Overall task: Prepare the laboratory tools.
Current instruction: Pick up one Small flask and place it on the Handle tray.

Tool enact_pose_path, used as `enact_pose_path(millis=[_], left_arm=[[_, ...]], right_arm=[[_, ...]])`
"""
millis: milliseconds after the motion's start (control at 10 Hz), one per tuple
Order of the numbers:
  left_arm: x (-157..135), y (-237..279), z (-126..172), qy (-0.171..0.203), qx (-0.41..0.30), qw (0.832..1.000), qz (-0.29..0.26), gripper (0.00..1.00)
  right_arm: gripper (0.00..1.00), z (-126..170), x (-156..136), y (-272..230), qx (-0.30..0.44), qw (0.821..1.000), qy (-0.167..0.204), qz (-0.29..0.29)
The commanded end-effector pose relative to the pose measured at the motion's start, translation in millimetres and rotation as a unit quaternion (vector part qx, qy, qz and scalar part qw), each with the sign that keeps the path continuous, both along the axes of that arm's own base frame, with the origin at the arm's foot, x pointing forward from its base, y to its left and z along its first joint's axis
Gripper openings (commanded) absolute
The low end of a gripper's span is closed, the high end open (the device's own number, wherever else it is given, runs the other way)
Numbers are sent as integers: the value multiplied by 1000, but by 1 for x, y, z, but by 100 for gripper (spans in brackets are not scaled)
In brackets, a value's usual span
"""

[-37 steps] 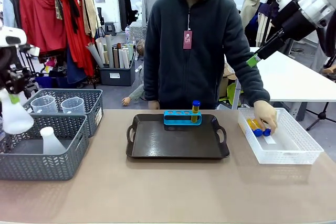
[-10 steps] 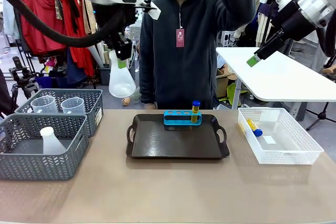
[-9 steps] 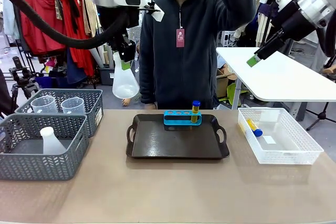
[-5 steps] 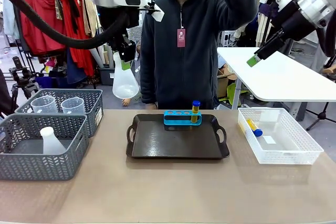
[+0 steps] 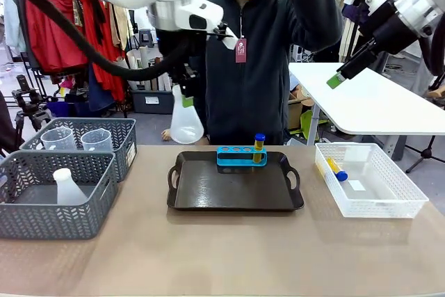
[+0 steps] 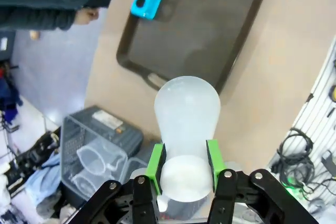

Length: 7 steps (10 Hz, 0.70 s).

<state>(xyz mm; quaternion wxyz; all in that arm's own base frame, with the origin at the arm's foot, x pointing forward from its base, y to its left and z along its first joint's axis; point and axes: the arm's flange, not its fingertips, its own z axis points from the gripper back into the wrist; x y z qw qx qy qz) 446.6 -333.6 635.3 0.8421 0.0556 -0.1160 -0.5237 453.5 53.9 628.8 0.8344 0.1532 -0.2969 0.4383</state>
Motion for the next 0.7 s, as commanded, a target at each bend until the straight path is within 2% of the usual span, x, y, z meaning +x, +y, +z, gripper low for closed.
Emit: enact_pose_path(millis=[0, 200, 600], left_arm=[[18, -21, 0, 3, -18, 999, -43, 0], [32, -43, -15, 26, -17, 997, -67, 0], [33, -41, -12, 22, -21, 998, -62, 0]], right_arm=[[100, 1, -1, -1, 7, 1000, -1, 4], [100, 1, -1, -1, 7, 1000, -1, 4], [100, 1, -1, -1, 7, 1000, -1, 4]])
